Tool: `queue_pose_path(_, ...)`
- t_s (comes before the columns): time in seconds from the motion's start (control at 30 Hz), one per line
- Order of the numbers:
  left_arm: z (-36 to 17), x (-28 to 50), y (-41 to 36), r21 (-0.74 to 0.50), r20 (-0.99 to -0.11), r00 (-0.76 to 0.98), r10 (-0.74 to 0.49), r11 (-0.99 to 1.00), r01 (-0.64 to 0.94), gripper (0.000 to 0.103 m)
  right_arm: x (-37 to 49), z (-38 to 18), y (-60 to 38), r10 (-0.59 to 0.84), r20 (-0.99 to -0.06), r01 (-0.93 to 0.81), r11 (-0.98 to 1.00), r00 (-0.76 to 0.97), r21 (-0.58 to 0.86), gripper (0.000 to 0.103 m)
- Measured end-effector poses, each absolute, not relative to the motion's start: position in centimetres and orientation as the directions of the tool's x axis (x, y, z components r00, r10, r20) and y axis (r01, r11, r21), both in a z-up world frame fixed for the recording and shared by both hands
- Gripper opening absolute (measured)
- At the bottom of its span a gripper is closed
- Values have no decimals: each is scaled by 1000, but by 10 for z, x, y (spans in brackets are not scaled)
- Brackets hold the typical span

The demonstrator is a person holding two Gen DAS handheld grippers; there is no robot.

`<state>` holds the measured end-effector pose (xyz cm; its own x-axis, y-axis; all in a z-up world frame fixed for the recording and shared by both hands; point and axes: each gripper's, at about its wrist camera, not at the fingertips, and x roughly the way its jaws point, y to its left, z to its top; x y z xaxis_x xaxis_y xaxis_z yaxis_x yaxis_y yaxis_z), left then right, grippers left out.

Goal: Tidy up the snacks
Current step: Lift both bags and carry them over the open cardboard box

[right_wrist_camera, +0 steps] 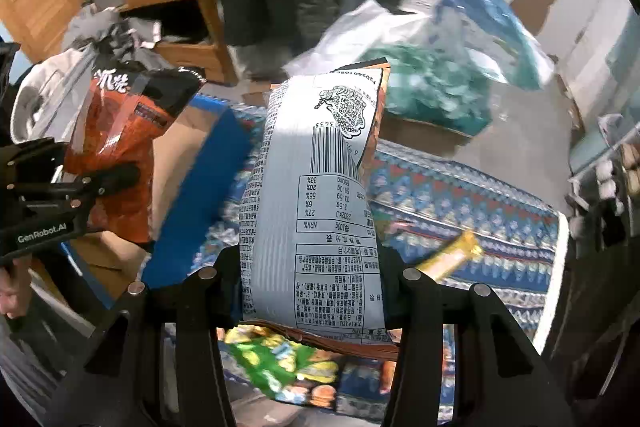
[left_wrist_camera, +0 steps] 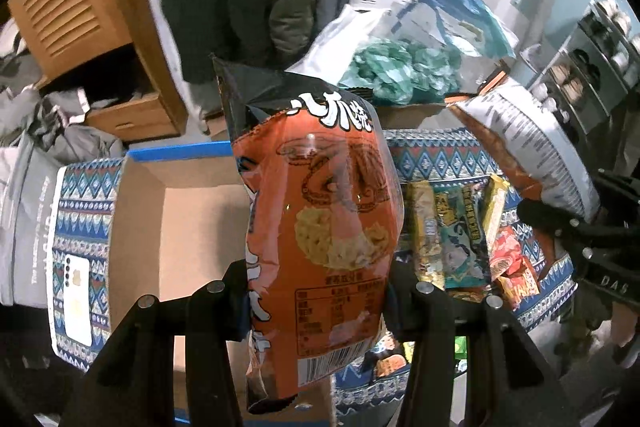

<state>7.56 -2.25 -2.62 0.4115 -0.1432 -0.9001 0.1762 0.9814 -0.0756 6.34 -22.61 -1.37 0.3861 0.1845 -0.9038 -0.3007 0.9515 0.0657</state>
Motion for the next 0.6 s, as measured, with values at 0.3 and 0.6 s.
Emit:
queue_pose_path(0.3,-32,71,24,-73,-900,421,-108,993,97,50,68,-17,-168,247,-909,-384,917,336,107,47)
queue_pose_path(0.6,-44,62,68,-70,-906,416,-80,997,39,50,71,-34,-110,270,-924,-458,880,269,124,47)
